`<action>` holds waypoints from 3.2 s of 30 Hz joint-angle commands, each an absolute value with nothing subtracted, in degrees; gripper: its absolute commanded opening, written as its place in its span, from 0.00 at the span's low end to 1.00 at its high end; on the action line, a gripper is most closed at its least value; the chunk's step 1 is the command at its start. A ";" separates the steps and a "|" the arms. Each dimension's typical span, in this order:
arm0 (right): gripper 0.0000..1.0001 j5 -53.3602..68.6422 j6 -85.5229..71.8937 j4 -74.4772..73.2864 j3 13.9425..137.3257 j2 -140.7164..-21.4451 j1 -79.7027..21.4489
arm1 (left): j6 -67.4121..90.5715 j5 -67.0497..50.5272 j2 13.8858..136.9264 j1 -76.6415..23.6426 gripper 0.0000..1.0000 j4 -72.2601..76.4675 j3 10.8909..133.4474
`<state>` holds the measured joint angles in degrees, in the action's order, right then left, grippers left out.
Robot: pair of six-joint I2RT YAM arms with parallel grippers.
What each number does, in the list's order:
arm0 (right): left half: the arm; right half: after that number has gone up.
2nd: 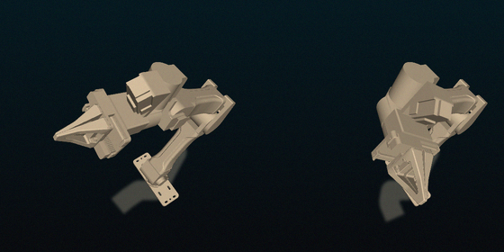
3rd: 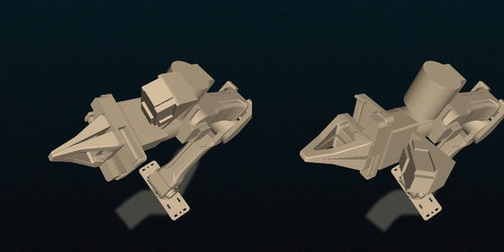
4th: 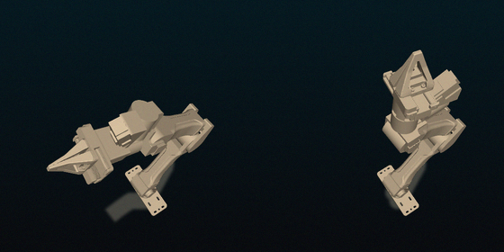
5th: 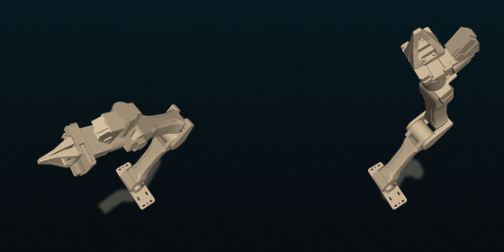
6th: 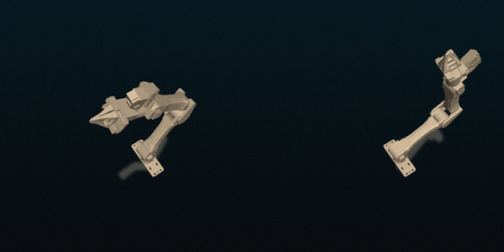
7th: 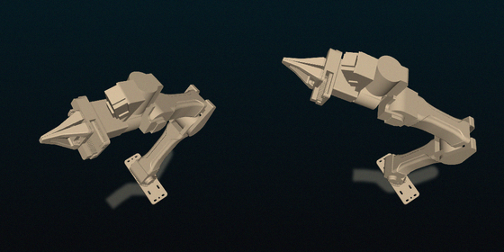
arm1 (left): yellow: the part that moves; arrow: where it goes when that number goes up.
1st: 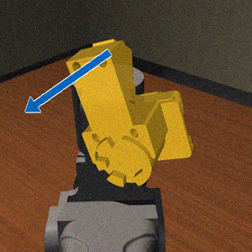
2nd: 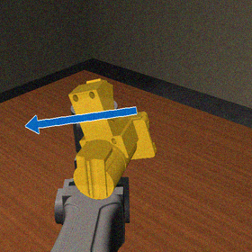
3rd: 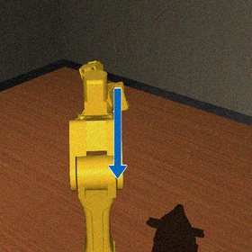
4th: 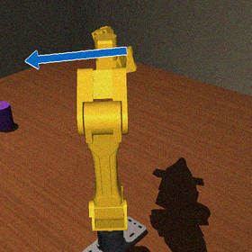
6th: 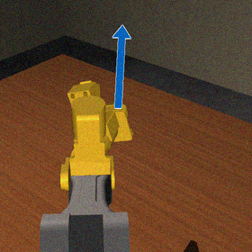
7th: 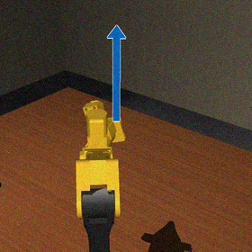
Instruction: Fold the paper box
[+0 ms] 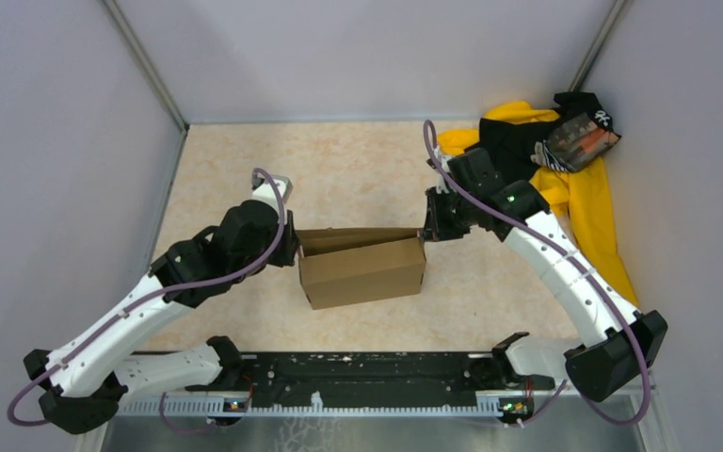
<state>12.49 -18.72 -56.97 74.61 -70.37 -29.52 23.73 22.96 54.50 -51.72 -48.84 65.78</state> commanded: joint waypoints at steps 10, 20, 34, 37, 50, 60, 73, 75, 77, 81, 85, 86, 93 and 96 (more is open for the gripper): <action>0.11 12.20 -19.71 -58.18 74.96 -68.40 -30.45 | 22.41 21.55 53.33 -51.86 0.21 -46.63 67.63; 0.22 11.77 -20.12 -58.46 74.94 -67.75 -30.41 | 22.32 21.59 52.97 -51.86 0.20 -46.35 66.82; 0.48 5.30 -14.87 -51.87 79.88 -69.07 -30.22 | 21.57 22.99 53.00 -51.86 0.20 -46.28 66.35; 0.49 5.37 -12.94 -52.17 86.95 -76.21 -29.52 | 21.27 23.88 53.88 -51.86 0.20 -46.87 66.68; 0.36 15.60 -10.82 -49.59 87.91 -85.05 -33.53 | 20.97 24.33 55.81 -51.77 0.21 -42.58 64.85; 0.37 12.91 -17.95 -48.15 77.58 -72.95 -42.38 | 23.74 19.43 55.49 -51.84 0.20 -39.71 63.31; 0.34 6.10 -22.85 -49.76 72.26 -68.09 -50.53 | 32.69 13.75 50.66 -54.24 0.14 -39.50 57.48; 0.34 5.68 -23.93 -49.22 70.29 -66.59 -50.54 | 33.84 12.92 50.17 -54.90 0.13 -39.19 56.29; 0.34 4.67 -24.43 -49.03 68.86 -65.35 -50.53 | 34.82 12.62 50.18 -55.90 0.12 -38.48 55.05; 0.34 2.13 -25.79 -48.60 67.00 -62.84 -50.54 | 36.20 14.21 50.61 -58.26 0.12 -37.53 53.18; 0.34 0.66 -26.44 -48.65 65.86 -61.27 -50.56 | 36.71 15.76 51.46 -59.99 0.12 -37.42 52.67; 0.34 0.36 -26.51 -48.80 65.61 -60.95 -50.54 | 36.81 16.09 51.55 -60.37 0.12 -37.44 52.53; 0.33 -1.44 -27.67 -49.00 62.40 -58.65 -50.54 | 38.13 17.58 51.98 -61.79 0.11 -37.57 50.59; 0.33 -1.91 -28.24 -49.29 60.73 -57.61 -50.54 | 38.74 17.92 52.20 -62.44 0.11 -37.99 50.30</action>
